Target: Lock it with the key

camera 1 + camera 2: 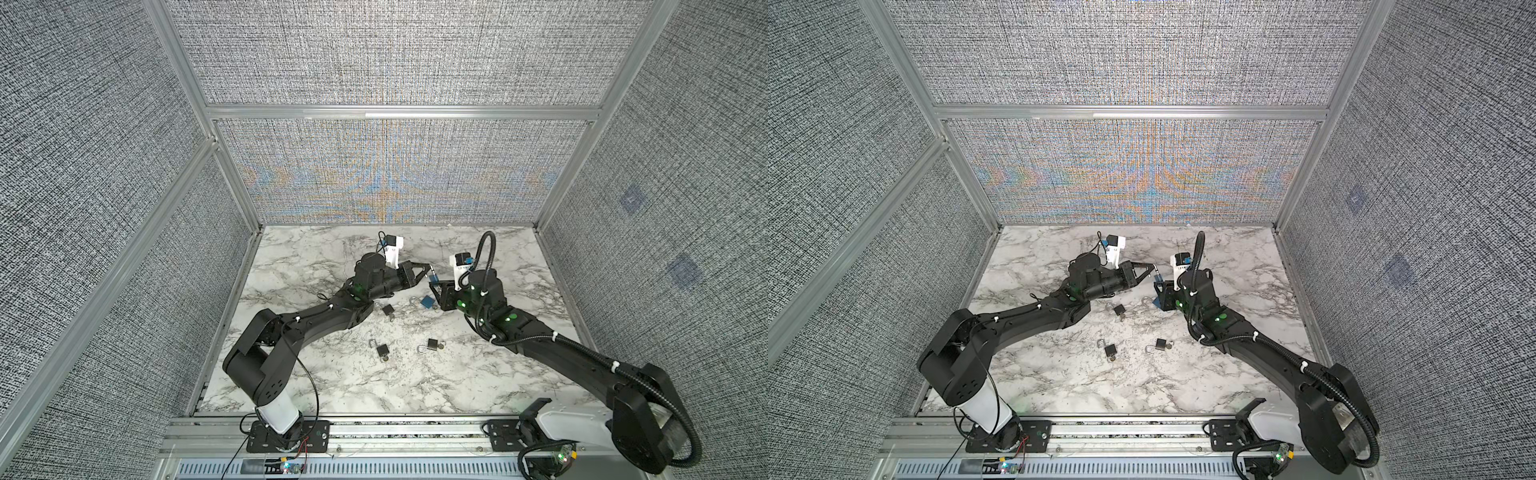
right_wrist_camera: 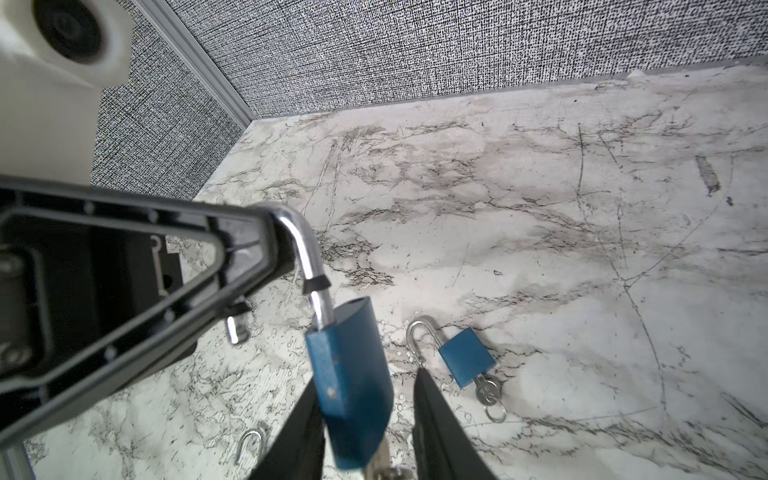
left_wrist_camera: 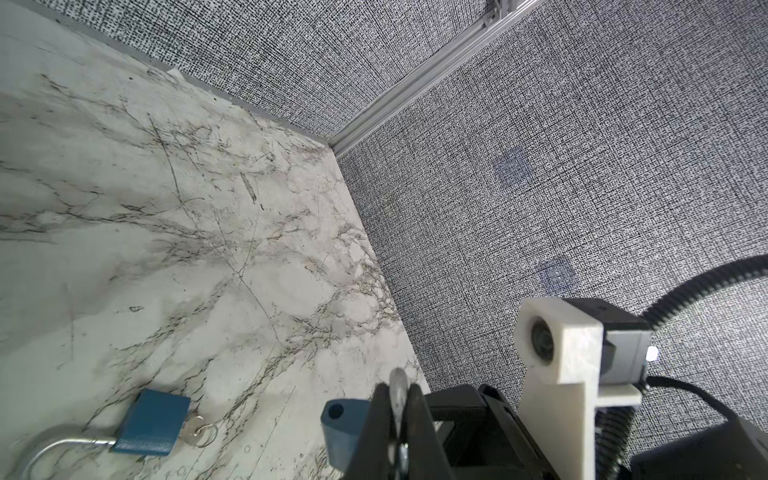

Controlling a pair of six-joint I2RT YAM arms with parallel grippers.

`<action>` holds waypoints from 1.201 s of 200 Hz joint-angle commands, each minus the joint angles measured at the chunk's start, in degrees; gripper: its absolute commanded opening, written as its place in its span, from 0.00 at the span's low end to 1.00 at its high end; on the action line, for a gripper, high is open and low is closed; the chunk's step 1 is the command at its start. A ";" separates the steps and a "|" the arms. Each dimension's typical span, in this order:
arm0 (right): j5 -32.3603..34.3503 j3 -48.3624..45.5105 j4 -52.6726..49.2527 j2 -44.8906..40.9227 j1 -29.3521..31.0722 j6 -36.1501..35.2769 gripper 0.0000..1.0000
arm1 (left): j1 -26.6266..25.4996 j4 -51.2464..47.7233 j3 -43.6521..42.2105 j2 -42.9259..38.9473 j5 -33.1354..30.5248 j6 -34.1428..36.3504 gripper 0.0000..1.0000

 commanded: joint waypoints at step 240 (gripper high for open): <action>-2.90 2.45 -5.40 -3.66 -0.65 -0.54 0.00 | 0.03 -2.46 0.03 -2.02 -1.48 3.13 0.25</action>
